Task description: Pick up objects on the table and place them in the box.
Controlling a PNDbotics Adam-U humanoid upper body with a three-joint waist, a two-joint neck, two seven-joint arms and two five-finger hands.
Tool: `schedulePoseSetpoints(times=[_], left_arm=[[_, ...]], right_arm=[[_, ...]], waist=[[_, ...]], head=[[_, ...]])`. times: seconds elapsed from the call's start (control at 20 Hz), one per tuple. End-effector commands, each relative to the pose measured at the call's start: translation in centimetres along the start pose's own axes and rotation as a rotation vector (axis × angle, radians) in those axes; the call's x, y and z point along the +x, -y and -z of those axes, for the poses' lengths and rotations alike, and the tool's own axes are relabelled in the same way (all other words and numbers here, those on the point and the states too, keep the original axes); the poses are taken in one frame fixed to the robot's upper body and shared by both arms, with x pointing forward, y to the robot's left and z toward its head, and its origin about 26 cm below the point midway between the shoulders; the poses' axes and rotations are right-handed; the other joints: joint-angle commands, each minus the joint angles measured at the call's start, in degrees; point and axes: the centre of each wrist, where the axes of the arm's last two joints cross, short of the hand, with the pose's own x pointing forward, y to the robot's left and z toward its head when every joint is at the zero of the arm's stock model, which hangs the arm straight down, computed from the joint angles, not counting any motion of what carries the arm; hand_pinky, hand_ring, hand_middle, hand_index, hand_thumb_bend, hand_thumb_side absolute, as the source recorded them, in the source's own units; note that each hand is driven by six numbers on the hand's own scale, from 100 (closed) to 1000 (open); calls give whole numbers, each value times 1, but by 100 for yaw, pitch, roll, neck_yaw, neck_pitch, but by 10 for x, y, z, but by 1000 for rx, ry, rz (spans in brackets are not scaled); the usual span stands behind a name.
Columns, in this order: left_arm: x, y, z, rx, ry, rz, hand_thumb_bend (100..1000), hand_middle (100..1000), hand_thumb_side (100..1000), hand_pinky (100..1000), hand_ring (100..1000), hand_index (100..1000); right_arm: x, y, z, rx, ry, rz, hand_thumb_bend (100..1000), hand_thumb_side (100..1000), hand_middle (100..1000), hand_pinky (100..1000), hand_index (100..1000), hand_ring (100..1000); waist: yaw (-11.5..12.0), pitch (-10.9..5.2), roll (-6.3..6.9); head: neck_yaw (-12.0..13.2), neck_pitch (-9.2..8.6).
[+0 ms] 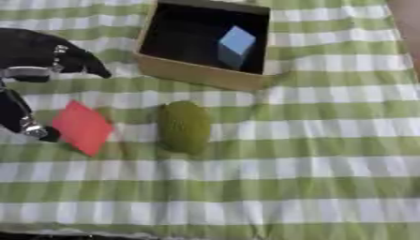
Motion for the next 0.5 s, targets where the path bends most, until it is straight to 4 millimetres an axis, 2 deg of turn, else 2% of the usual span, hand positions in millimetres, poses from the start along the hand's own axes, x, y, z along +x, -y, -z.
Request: schedulePoseSetpoints(times=[0.05,0.5], left_arm=[[-7,-5,-3,-191,87,139,695,903,203,948,936,1000],[-11,-3,22,-208,122,150,672,901,209,939,936,1000]], right_arm=[[3,9,6,-18,22,-8,100,434,572,870,832,910],[4,7,5,-13,20,10,100,437,568,872,832,914]], waist=[[-11,-73,60],[-31,-85,67]], head=[[19,-62],[42,-58]])
